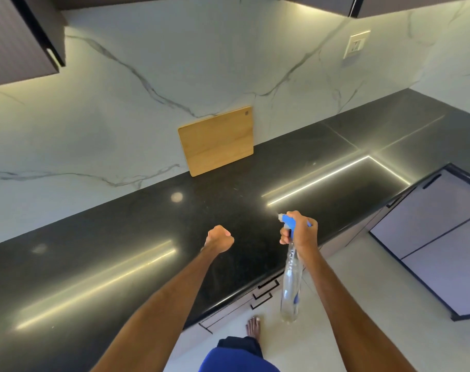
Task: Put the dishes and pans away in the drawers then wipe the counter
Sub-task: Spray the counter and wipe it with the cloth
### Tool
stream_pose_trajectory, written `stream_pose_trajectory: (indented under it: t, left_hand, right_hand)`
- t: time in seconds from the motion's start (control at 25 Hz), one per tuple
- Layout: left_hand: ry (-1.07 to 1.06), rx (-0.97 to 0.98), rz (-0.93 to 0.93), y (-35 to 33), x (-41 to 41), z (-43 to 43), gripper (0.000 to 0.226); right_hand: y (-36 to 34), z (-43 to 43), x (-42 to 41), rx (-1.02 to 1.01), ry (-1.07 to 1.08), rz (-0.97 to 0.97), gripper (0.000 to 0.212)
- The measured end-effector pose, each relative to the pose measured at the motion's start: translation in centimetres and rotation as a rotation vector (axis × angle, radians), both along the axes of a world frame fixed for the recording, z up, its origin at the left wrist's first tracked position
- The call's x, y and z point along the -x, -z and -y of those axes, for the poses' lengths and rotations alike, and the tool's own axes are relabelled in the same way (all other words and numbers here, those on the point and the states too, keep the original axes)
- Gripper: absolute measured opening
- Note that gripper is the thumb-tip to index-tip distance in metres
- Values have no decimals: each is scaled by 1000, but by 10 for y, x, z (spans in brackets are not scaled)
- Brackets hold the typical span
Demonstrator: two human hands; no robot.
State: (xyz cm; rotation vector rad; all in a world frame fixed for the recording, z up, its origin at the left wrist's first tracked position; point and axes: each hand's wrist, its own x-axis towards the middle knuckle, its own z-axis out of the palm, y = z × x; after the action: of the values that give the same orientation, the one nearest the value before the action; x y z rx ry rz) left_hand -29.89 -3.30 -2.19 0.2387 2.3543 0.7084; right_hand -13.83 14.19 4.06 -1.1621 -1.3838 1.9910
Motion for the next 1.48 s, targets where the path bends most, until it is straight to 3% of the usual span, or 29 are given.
stream_pose_trajectory:
  t: [0.08, 0.28, 0.44, 0.84, 0.92, 1.04, 1.16, 1.48]
  left_hand:
    - [-10, -4, -6, 0, 16, -20, 27]
    - [35, -19, -41, -4, 46, -80, 26]
    - [111, -8, -44, -7, 49, -124, 15]
    - [90, 64, -34, 6, 33, -175, 21]
    - [45, 74, -48, 7, 25, -181, 20]
    - [-9, 88, -53, 5, 7, -195, 18]
    - [-70, 106, -89, 2, -10, -208, 18]
    - [-86, 129, -130, 2, -52, -250, 11]
  right_hand:
    - [2, -28, 19, 35, 42, 23, 41]
    - [-3, -102, 23, 56, 198, 11, 20]
    - [15, -152, 1, 64, 246, 68, 25]
    - [90, -198, -87, 31, -50, 208, 36]
    - [90, -194, -97, 6, -196, 176, 46]
    - [95, -210, -109, -5, -218, 132, 39]
    - [100, -241, -126, 5, -209, 95, 62]
    - [59, -295, -133, -76, -231, -2, 30]
